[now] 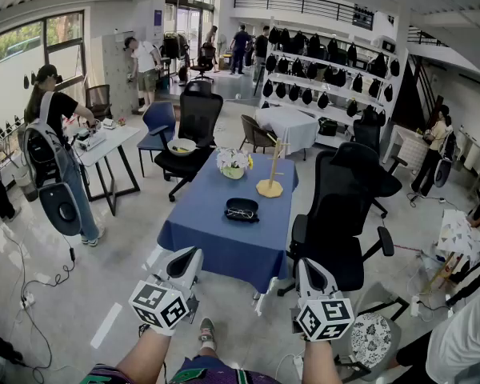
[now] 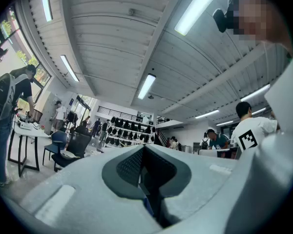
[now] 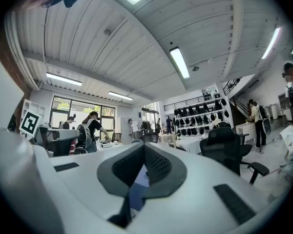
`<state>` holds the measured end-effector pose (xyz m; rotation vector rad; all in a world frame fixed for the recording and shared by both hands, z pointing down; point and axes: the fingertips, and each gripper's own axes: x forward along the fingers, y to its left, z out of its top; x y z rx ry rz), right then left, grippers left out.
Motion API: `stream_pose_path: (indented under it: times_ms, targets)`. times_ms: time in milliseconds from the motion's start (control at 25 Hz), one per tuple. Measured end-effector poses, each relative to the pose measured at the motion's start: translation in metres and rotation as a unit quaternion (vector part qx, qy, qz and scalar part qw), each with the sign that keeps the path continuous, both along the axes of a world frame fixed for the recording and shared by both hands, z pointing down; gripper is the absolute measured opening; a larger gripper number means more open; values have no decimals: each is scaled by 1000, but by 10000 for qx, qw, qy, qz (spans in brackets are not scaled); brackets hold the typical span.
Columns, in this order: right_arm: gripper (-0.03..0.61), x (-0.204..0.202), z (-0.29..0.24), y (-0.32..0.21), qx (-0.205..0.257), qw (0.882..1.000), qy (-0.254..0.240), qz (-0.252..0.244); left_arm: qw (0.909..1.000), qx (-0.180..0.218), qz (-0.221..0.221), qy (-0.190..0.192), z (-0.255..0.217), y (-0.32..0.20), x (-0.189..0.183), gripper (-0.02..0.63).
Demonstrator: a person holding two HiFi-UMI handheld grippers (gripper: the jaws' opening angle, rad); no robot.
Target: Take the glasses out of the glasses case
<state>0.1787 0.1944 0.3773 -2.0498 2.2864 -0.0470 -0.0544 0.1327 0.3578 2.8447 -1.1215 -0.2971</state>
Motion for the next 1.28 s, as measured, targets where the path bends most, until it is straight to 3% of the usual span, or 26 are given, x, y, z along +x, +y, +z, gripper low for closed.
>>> stream_pose_path:
  times_ms: [560,1280]
  targets:
    - [0,-3,2,-2,-23,9999,100,2,10000,-30,27,-6,-1,-2,1,15]
    - [2,-8,-2,-36,42,9996,-230,-159,9999,-11,44,-144,-3,-29,2,15]
